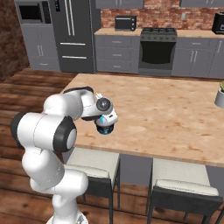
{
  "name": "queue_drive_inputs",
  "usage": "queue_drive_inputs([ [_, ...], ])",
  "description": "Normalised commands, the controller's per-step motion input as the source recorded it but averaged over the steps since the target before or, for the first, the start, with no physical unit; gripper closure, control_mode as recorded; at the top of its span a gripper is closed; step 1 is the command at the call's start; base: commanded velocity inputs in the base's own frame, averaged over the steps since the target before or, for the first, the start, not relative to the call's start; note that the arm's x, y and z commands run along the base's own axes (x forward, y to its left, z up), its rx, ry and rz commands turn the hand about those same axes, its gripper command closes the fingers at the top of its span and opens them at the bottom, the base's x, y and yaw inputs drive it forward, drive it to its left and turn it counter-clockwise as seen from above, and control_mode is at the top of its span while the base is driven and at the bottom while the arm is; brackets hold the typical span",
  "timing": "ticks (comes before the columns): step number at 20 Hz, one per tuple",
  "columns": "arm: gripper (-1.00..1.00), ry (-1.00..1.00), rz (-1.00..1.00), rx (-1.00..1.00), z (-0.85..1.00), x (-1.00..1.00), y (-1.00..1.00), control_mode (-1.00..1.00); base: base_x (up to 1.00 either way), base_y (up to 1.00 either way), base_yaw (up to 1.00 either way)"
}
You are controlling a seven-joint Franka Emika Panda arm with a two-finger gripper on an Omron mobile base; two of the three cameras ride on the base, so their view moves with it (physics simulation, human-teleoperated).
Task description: Stack the yogurt containers by placing the smaller containers on top of the larger containers.
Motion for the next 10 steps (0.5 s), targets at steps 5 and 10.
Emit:
queue_drive_inputs([
  [5,1.00,0.00,0.00,0.00,-0.06,0.00,0.00,-1.00,0.00,0.00,0.00],
  [10,-1.00,0.00,0.00,0.00,-0.04,0.00,0.00,-1.00,0.00,0.00,0.00],
])
